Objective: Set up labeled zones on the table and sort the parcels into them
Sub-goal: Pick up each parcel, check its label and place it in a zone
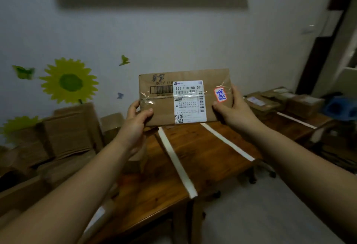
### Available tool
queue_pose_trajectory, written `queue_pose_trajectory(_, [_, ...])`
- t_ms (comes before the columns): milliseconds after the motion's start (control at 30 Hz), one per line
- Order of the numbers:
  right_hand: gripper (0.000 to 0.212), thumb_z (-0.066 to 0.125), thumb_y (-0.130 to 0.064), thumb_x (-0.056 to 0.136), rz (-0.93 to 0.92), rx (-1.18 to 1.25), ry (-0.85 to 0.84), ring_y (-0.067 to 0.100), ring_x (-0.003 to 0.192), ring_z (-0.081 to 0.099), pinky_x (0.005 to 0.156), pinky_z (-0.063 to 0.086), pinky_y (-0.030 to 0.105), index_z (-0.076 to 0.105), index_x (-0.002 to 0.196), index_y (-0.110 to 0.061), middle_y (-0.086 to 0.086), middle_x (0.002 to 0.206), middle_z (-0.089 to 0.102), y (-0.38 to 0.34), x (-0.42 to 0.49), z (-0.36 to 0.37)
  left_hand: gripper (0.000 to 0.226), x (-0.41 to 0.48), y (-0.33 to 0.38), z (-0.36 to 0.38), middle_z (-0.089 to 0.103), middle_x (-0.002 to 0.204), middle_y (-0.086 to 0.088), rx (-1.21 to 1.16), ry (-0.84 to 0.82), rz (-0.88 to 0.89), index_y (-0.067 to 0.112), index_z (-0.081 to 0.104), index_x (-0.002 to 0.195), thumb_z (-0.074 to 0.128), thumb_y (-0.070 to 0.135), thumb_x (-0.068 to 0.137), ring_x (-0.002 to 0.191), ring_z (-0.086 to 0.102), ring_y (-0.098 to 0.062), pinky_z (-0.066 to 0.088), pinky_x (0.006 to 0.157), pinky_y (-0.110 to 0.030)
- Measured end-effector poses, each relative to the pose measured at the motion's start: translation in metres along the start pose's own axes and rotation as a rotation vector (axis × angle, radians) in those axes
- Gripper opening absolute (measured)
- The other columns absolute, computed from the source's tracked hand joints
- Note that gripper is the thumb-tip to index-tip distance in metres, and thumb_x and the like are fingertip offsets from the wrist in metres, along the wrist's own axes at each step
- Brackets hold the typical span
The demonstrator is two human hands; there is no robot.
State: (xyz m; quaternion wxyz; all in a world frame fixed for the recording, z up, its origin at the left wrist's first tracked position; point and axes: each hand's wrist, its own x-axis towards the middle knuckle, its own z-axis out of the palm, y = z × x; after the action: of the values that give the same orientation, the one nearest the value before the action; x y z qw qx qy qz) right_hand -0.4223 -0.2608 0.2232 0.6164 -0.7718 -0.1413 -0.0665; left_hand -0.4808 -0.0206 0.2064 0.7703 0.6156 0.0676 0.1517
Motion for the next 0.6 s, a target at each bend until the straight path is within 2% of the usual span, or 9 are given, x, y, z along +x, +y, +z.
queue_pose_trajectory(100, [0.070, 0.064, -0.022, 0.092, 0.042, -0.076, 0.123, 0.016, 0.114, 0.056, 0.099, 0.049, 0.041, 0.025, 0.150, -0.026, -0.002, 0.132, 0.054, 0.028, 0.014, -0.070, 0.047, 0.019, -0.025, 0.076, 0.055, 0.116, 0.000, 0.076, -0.082, -0.049, 0.027, 0.034, 0.139, 0.047, 0.015, 0.096, 0.106, 0.057, -0.025, 0.049, 0.089, -0.051])
queue_pose_trajectory(167, [0.068, 0.063, -0.025, 0.091, 0.064, -0.142, 0.183, 0.019, 0.119, 0.052, 0.104, 0.044, 0.045, 0.026, 0.148, -0.028, -0.001, 0.132, 0.050, 0.048, 0.021, -0.114, 0.047, 0.032, -0.043, 0.124, 0.054, 0.120, -0.001, 0.151, -0.129, -0.074, 0.026, 0.036, 0.138, 0.050, 0.016, 0.095, 0.105, 0.056, -0.023, 0.048, 0.092, -0.049])
queue_pose_trajectory(267, [0.076, 0.063, -0.036, 0.089, 0.167, -0.263, 0.275, 0.028, 0.130, 0.041, 0.108, 0.039, 0.050, 0.018, 0.151, -0.035, 0.008, 0.148, 0.029, 0.080, 0.034, -0.173, 0.045, 0.055, -0.069, 0.191, 0.054, 0.124, -0.005, 0.249, -0.219, -0.118, 0.022, 0.038, 0.136, 0.052, 0.015, 0.094, 0.098, 0.057, -0.019, 0.051, 0.080, -0.038])
queue_pose_trajectory(333, [0.085, 0.065, -0.038, 0.087, 0.223, -0.273, 0.334, 0.030, 0.134, 0.037, 0.110, 0.036, 0.049, 0.012, 0.153, -0.033, 0.008, 0.151, 0.023, 0.101, 0.046, -0.206, 0.051, 0.073, -0.086, 0.231, 0.051, 0.128, -0.004, 0.285, -0.283, -0.130, 0.022, 0.035, 0.139, 0.053, 0.011, 0.093, 0.097, 0.056, -0.018, 0.051, 0.071, -0.032])
queue_pose_trajectory(400, [0.090, 0.068, -0.042, 0.085, 0.242, -0.253, 0.390, 0.029, 0.136, 0.036, 0.111, 0.036, 0.051, 0.011, 0.154, -0.031, 0.007, 0.153, 0.026, 0.121, 0.060, -0.234, 0.066, 0.093, -0.104, 0.268, 0.046, 0.131, 0.000, 0.280, -0.349, -0.125, 0.029, 0.025, 0.145, 0.055, 0.005, 0.091, 0.102, 0.056, -0.021, 0.053, 0.074, -0.035])
queue_pose_trajectory(500, [0.095, 0.071, -0.050, 0.076, 0.248, -0.276, 0.427, 0.024, 0.133, 0.042, 0.107, 0.041, 0.051, 0.015, 0.151, -0.037, 0.002, 0.151, 0.036, 0.156, 0.088, -0.273, 0.079, 0.128, -0.136, 0.321, 0.044, 0.122, 0.003, 0.280, -0.426, -0.146, 0.035, 0.014, 0.149, 0.056, 0.004, 0.090, 0.107, 0.056, -0.025, 0.054, 0.081, -0.039])
queue_pose_trajectory(600, [0.097, 0.070, -0.054, 0.072, 0.286, -0.336, 0.415, 0.021, 0.127, 0.048, 0.103, 0.045, 0.048, 0.016, 0.150, -0.038, -0.002, 0.146, 0.043, 0.196, 0.122, -0.316, 0.078, 0.166, -0.170, 0.375, 0.049, 0.116, 0.001, 0.266, -0.481, -0.197, 0.033, 0.014, 0.149, 0.056, 0.004, 0.091, 0.093, 0.060, -0.019, 0.053, 0.071, -0.032])
